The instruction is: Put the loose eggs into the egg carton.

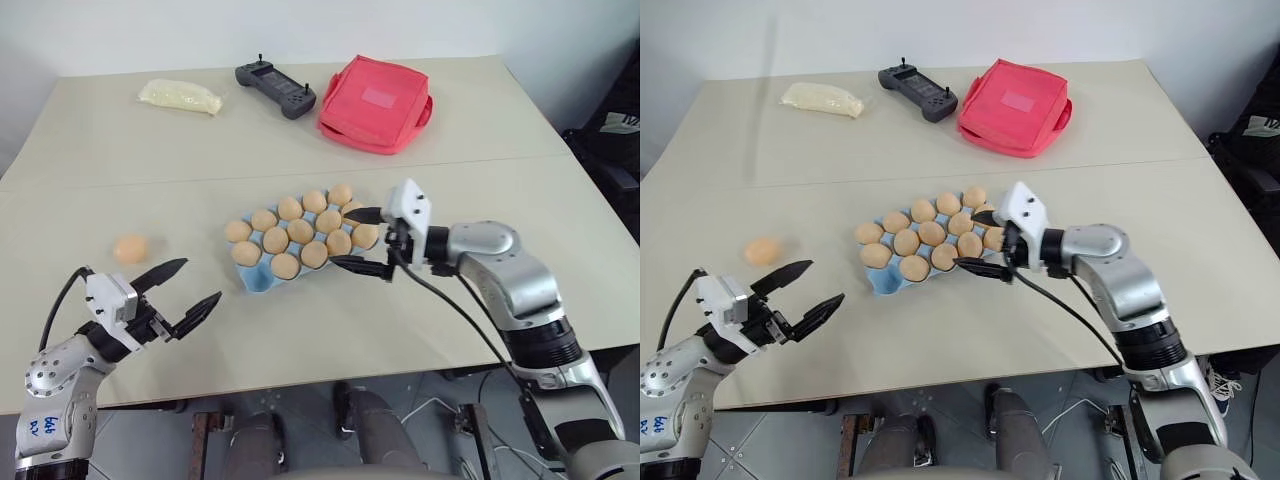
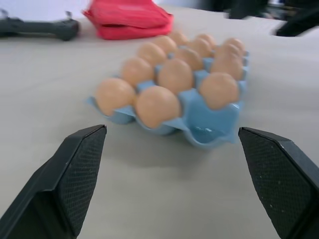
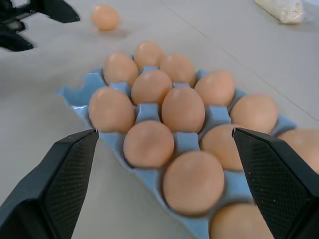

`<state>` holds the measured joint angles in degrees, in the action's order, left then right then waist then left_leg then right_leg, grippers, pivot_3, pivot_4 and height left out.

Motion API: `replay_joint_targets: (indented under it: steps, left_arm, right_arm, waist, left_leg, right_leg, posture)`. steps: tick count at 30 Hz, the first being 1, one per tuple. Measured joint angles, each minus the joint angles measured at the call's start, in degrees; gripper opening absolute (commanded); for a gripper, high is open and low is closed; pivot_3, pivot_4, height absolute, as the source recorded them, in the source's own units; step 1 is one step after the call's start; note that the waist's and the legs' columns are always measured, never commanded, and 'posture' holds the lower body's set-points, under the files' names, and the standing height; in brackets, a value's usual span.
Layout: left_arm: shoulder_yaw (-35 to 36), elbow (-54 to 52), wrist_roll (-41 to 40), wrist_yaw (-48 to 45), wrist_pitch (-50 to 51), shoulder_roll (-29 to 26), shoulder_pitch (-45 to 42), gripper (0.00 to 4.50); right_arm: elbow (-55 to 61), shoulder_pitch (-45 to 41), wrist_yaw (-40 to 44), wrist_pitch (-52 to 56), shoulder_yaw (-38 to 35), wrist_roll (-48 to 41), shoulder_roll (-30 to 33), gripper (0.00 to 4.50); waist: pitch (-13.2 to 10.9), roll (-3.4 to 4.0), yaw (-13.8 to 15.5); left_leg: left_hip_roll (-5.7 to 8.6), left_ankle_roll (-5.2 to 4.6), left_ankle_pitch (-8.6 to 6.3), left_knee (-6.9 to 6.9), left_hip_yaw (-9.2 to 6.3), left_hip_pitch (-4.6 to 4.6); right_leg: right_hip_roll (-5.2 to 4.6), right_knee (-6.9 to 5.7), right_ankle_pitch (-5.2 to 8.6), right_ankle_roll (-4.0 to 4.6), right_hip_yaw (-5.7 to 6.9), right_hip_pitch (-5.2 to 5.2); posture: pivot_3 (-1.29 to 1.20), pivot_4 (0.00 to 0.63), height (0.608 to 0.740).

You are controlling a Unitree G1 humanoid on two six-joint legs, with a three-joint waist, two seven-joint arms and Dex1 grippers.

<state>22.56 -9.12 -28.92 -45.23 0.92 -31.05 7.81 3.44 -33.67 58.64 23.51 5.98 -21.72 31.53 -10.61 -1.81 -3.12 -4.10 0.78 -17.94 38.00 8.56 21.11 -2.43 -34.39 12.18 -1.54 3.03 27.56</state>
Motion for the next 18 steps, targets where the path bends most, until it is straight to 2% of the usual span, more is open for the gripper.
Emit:
replay_joint_targets:
  steps: [4, 11, 18]
  left_arm:
    - [2.2, -3.8, 0.7, 7.4, 2.8, 1.5, 2.5, 4.5]
    - [6.5, -14.2, 1.5, 25.4, 14.0, 5.2, 3.3, 4.5]
    - [8.3, -19.6, 3.1, 40.1, 21.8, 9.2, -1.1, 4.5]
  right_arm:
    - [-2.7, 2.3, 8.3, -4.8, -4.7, -3.1, 4.2, 4.49]
    - [-11.0, 2.8, 20.4, -10.2, -5.1, -3.4, 9.1, 4.49]
    - [-17.3, -2.6, 22.1, -13.3, -3.9, -1.0, 7.8, 4.49]
  waist:
    - [0.0, -0.01, 0.1]
    - [0.0, -0.02, 0.0]
    - [0.0, -0.04, 0.2]
  left_leg:
    - [0.02, 0.0, 0.0, 0.01, -0.01, -0.04]
    - [0.07, -0.07, 0.04, 0.02, 0.03, -0.06]
    - [0.2, -0.12, 0.14, 0.08, -0.01, -0.07]
  right_leg:
    - [0.01, 0.04, 0.0, -0.01, -0.04, -0.06]
    - [0.01, 0.18, -0.04, -0.06, -0.15, -0.11]
    - [0.0, 0.12, -0.08, -0.09, -0.25, -0.13]
  posture:
    - [0.0, 0.15, 0.74]
    - [0.0, 0.15, 0.74]
    - [0.0, 0.15, 0.74]
